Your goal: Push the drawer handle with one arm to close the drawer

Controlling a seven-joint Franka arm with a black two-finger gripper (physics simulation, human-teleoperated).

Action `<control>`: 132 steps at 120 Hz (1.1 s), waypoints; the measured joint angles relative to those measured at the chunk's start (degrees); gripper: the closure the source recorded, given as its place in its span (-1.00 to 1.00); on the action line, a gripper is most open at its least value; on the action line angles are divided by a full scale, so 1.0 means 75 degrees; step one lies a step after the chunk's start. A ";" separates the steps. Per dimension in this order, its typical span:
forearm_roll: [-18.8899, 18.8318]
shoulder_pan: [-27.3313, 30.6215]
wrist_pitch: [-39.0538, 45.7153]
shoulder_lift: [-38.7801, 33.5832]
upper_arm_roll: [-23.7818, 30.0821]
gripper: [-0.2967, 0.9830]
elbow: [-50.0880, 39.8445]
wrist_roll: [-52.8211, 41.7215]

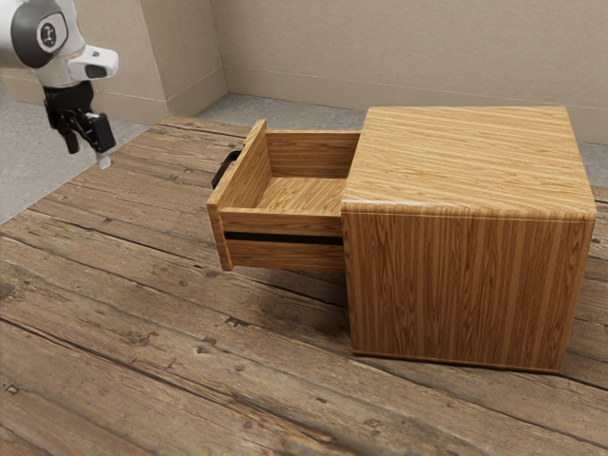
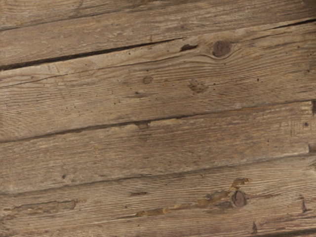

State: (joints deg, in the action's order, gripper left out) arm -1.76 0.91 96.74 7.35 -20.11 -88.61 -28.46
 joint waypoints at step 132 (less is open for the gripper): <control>0.0679 -0.0006 0.2338 0.0186 0.1894 0.36 -0.0868 -0.6467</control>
State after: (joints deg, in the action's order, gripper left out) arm 3.33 0.87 114.27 8.75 -5.90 -95.12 -76.97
